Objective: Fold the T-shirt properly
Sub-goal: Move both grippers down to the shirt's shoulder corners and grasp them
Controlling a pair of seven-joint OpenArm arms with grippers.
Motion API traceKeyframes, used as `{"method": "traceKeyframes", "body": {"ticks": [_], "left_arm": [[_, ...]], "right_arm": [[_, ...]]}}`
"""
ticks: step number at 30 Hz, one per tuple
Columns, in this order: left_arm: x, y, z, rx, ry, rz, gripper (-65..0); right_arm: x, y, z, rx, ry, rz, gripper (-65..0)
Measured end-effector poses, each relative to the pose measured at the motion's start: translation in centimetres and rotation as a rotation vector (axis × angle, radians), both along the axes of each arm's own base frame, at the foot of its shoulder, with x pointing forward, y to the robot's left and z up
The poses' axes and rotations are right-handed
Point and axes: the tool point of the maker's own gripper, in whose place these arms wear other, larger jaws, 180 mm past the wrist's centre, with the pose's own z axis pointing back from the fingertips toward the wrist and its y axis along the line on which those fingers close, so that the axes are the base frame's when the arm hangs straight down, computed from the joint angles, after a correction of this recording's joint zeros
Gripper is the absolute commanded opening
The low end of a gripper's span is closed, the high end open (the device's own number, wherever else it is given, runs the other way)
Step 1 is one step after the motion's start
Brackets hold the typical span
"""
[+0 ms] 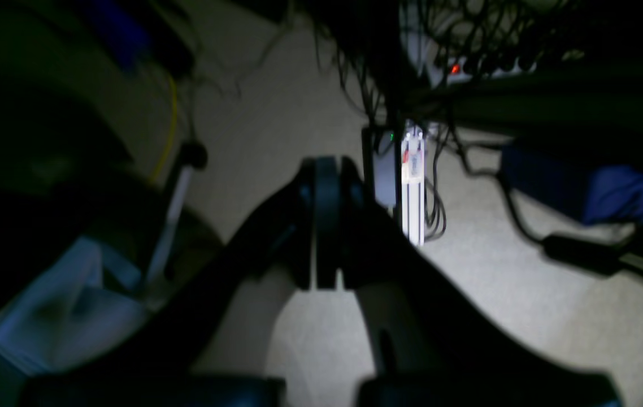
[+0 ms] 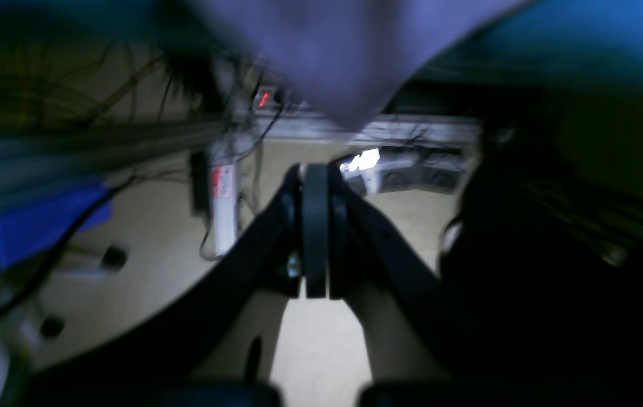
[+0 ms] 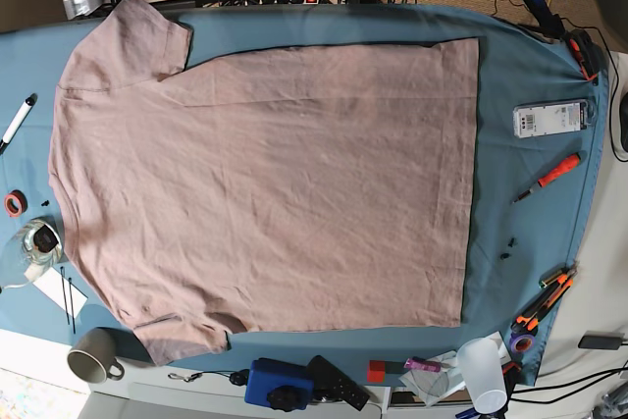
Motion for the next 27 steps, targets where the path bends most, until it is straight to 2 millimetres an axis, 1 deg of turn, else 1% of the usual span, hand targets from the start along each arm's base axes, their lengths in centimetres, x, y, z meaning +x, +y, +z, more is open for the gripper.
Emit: {"method": "traceKeyframes", "body": {"ticks": [2, 7, 9, 12, 13, 15, 16, 17, 18, 23, 27], "left_arm": [[1.1, -0.4, 1.1, -0.002, -0.034, -0.011, -65.0], [3.2, -1.1, 3.3, -0.002, -0.087, -0.032, -65.0], [3.7, -1.2, 3.9, -0.004, -0.108, -0.038, -65.0], [3.8, -1.3, 4.0, -0.003, -0.110, -0.039, -65.0], [3.8, -1.3, 4.0, -0.004, -0.109, -0.039, -65.0], [3.8, -1.3, 4.0, -0.003, -0.109, -0.038, -65.0], [3.8, -1.3, 4.0, -0.004, -0.108, -0.039, -65.0], [3.8, -1.3, 4.0, -0.004, -0.109, -0.038, -65.0], [3.8, -1.3, 4.0, -0.004, -0.109, -0.038, -65.0], [3.8, -1.3, 4.0, -0.003, -0.109, -0.039, -65.0], [3.8, -1.3, 4.0, -0.003, -0.109, -0.039, -65.0]], "right_arm": [[0.6, -0.9, 1.4, -0.041, -0.048, -0.025, -65.0], [1.8, -2.1, 3.8, -0.107, -0.119, -0.035, -65.0], [2.0, -2.4, 4.2, -0.120, -0.127, -0.034, -65.0], [2.2, -1.9, 4.4, -0.116, -0.136, -0.009, -65.0], [2.2, -1.6, 4.4, -0.113, -0.136, 0.016, -60.8], [1.9, -1.9, 4.2, -0.144, -0.116, 0.040, -44.8], [1.7, -2.1, 4.2, -0.153, -0.110, 0.034, -37.9], [1.5, -2.1, 4.1, -0.153, -0.108, 0.025, -33.7], [1.3, -1.9, 4.0, -0.148, -0.108, 0.017, -32.8], [0.5, -1.4, 3.1, -0.121, -0.078, -0.038, -32.8], [2.7, -2.4, 2.2, -0.094, -0.149, -0.099, -32.8]]}}
